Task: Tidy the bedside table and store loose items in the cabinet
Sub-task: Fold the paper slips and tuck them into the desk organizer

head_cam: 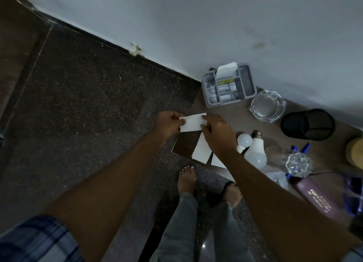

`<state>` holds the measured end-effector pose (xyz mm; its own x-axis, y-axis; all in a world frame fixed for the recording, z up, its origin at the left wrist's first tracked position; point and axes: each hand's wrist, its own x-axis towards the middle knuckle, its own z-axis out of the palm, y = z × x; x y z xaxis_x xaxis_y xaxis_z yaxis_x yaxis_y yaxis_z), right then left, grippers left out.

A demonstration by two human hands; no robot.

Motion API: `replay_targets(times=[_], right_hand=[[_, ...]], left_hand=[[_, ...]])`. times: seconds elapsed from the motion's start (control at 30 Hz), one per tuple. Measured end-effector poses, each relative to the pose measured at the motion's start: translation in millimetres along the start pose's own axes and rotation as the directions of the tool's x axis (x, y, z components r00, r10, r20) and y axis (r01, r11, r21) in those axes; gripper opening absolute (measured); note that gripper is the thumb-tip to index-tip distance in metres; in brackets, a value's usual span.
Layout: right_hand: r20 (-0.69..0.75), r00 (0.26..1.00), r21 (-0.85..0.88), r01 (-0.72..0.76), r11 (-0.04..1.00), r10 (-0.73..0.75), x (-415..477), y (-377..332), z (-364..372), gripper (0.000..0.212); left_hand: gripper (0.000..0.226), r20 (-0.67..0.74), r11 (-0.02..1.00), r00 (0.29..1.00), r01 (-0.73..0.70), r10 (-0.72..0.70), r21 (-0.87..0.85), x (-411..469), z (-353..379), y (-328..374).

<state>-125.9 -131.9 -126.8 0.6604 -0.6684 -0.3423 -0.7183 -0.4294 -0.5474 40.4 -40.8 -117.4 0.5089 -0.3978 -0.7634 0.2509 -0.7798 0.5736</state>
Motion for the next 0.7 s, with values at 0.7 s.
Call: replay_targets(times=[0.7], right_hand=[[0.127,0.972,0.671,-0.23,0.705,0.197,-24.3,-9.6,-63.0,0.02]], left_hand=[[0.03,0.185,0.902,0.983,0.092,-0.013,-0.421,-71.4,19.7,-2.1]])
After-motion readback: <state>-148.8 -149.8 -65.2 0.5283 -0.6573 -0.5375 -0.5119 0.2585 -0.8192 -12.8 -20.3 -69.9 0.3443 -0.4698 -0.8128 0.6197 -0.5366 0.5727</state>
